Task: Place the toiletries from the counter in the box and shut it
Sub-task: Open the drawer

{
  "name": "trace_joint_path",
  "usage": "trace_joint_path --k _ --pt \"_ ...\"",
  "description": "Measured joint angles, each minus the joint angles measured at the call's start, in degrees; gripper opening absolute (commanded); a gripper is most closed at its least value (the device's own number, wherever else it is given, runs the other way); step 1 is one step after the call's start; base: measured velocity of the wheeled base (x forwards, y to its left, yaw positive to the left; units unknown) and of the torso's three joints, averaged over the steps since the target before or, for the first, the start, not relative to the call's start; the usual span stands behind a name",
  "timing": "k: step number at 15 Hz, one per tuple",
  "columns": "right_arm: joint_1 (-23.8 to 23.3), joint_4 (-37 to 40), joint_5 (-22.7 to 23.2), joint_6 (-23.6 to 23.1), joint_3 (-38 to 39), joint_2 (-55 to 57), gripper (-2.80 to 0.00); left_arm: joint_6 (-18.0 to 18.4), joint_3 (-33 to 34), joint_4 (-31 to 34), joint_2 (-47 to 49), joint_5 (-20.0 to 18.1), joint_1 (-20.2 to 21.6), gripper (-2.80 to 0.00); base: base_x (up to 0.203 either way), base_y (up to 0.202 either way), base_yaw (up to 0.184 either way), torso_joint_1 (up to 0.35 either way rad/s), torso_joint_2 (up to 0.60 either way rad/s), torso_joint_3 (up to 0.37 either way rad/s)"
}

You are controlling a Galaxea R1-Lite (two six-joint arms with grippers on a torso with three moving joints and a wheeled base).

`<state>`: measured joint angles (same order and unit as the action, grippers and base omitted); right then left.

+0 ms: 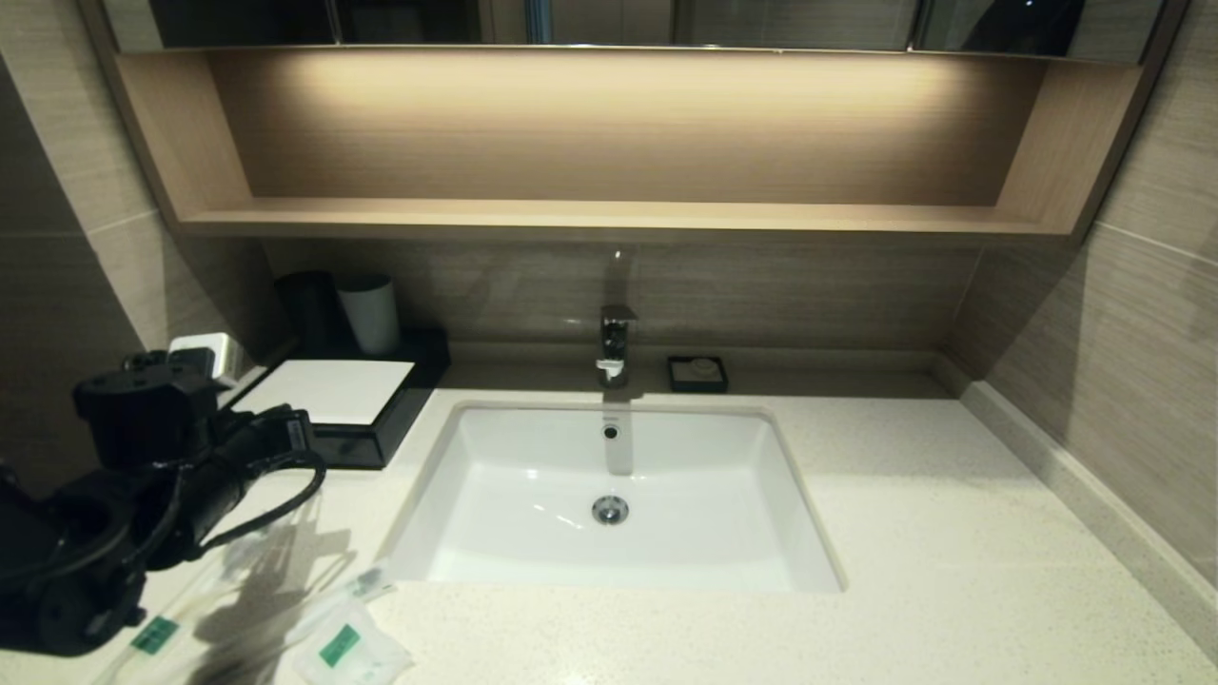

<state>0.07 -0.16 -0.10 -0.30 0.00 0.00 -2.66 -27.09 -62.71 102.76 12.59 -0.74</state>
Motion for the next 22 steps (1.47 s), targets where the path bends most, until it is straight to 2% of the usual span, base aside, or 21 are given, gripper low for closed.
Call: trace_joint_path --k 2,4,7,9,11,15,20,22 --pt "0.0 0.0 -0.01 0.01 0.0 0.0 -2.8 1.42 1.57 0.06 -1.77 2.53 0.04 -2.8 0.0 0.0 0.0 0.0 0.0 0.0" --pt "0.0 0.02 0.02 0.04 0.0 0.0 -2.8 2.47 2.09 0.01 -2.62 3.02 0.67 -2.8 0.0 0.0 0.0 0.0 0.0 0.0" --pt "0.0 0.0 0.0 0.06 0.0 0.0 -2.8 2.04 2.28 -0.51 -2.41 2.31 2.34 -2.8 0.0 0.0 0.0 0.0 0.0 0.0" --pt "0.0 0.0 0.0 0.06 0.0 0.0 -2.8 2.0 1.46 -1.04 -1.35 0.46 5.34 -2.8 0.0 0.0 0.0 0.0 0.0 0.0" --pt "0.0 0.02 0.0 0.04 0.0 0.0 -2.8 2.05 0.85 -1.73 -0.35 -4.58 9.33 -2.8 0.0 0.0 0.0 0.0 0.0 0.0" --pt "0.0 0.0 0.0 0.0 0.0 0.0 -2.8 2.53 -0.03 -4.2 2.8 -18.0 17.07 -2.8 0.0 0.0 0.0 0.0 0.0 0.0" --pt "0.0 0.02 0.02 0.06 0.0 0.0 -2.8 2.59 -1.19 -10.75 9.49 -26.7 19.57 -2.8 0.0 0.0 0.0 0.0 0.0 0.0" --pt "0.0 0.0 0.02 0.06 0.0 0.0 -2.8 2.55 -2.04 -11.35 11.63 -28.52 19.92 -2.8 0.0 0.0 0.0 0.0 0.0 0.0"
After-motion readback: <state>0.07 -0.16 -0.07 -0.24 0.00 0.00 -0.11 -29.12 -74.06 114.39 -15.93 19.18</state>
